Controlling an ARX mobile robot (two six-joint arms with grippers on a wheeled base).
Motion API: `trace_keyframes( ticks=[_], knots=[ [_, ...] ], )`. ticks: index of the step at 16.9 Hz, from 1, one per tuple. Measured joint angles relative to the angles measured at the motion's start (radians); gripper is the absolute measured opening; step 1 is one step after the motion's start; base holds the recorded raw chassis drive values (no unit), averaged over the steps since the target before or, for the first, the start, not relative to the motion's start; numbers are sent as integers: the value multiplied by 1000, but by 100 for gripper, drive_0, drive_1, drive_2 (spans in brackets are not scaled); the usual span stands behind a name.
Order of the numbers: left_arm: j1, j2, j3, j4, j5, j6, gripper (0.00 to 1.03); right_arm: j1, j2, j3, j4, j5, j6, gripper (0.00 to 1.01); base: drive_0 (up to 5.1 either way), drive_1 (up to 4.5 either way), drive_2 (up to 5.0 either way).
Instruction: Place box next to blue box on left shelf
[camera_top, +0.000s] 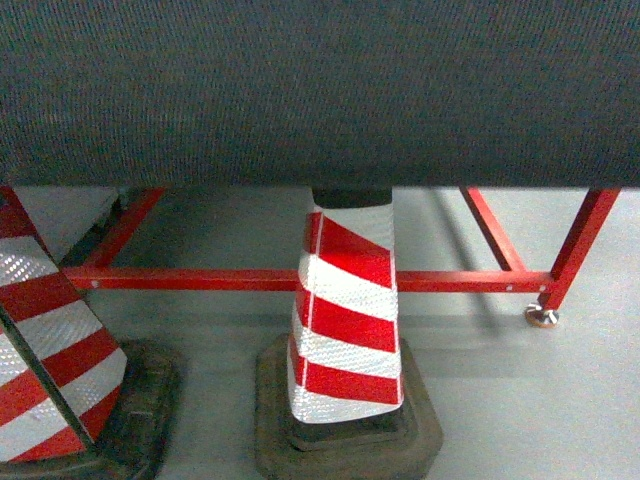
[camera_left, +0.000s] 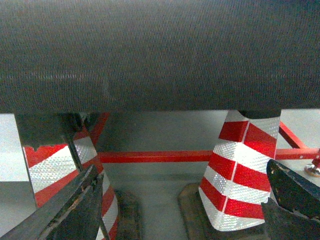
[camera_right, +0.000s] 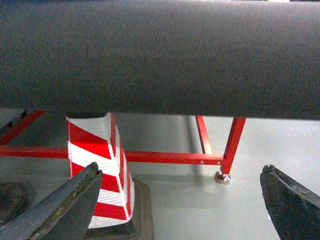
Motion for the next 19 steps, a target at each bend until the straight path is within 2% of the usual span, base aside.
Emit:
trace_keyframes(
  ticks=[19],
  knots=[
    [0, 0, 0, 6, 1, 0, 98, 0, 0, 0, 4, 1, 0, 98, 0, 0, 0]
  ],
)
